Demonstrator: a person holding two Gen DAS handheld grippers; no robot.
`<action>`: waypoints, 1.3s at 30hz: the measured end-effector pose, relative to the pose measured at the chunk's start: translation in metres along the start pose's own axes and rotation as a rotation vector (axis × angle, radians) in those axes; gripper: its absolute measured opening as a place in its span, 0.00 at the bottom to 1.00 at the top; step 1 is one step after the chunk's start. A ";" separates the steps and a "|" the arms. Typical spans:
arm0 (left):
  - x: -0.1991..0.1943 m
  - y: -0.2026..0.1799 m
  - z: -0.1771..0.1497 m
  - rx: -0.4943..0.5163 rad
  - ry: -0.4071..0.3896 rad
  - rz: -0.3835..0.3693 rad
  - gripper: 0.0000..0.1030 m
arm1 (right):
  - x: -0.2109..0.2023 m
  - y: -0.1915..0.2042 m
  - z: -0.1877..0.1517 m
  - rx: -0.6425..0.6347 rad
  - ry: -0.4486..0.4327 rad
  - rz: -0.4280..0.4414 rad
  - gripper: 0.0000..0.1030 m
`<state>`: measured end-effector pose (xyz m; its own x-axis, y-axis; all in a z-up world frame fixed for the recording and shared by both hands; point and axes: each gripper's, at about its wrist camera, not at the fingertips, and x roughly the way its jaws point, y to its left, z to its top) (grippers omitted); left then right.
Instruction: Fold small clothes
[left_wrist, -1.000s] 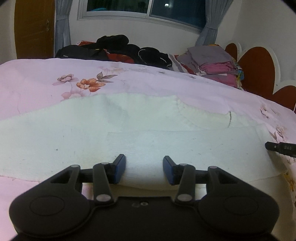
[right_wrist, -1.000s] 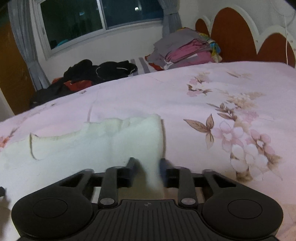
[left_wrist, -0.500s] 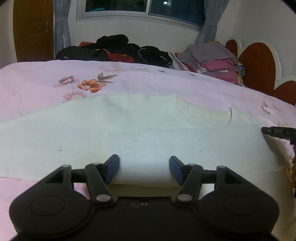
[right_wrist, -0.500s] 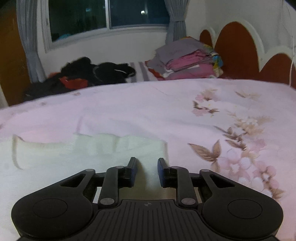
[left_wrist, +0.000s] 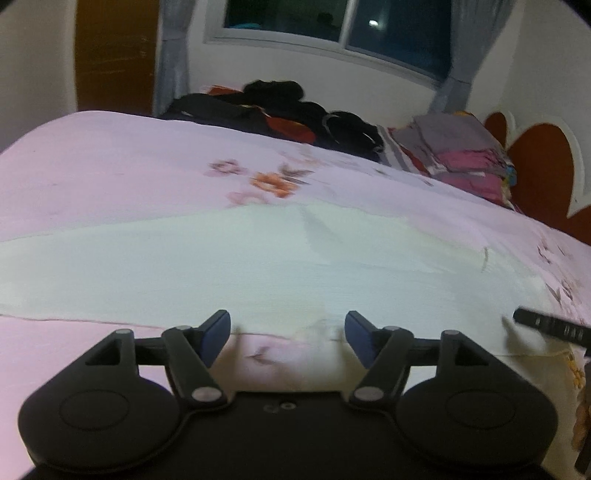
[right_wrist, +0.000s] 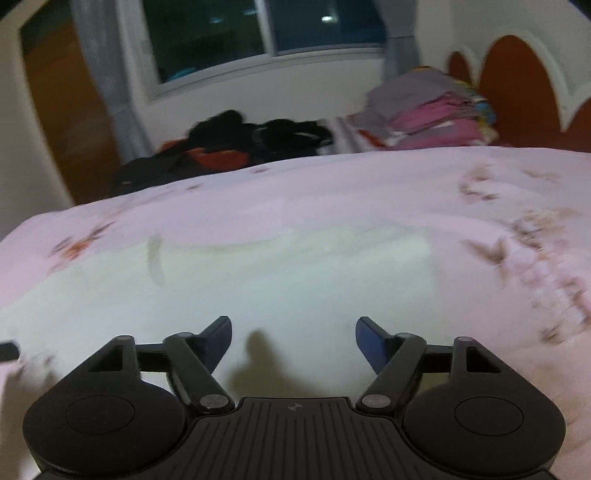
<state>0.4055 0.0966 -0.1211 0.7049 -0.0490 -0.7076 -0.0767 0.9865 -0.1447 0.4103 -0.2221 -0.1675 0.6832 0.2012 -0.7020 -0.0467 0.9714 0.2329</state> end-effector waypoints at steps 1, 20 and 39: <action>-0.005 0.009 -0.001 -0.015 -0.003 0.009 0.66 | -0.001 0.009 -0.003 -0.006 0.005 0.012 0.71; -0.051 0.231 -0.032 -0.569 -0.025 0.217 0.52 | -0.015 0.144 -0.018 -0.132 0.027 0.233 0.71; -0.011 0.246 0.007 -0.543 -0.175 0.197 0.03 | 0.046 0.163 -0.021 -0.131 0.074 0.116 0.50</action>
<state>0.3837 0.3407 -0.1436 0.7427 0.1982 -0.6396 -0.5344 0.7510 -0.3878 0.4185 -0.0515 -0.1761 0.6125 0.3170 -0.7241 -0.2201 0.9482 0.2289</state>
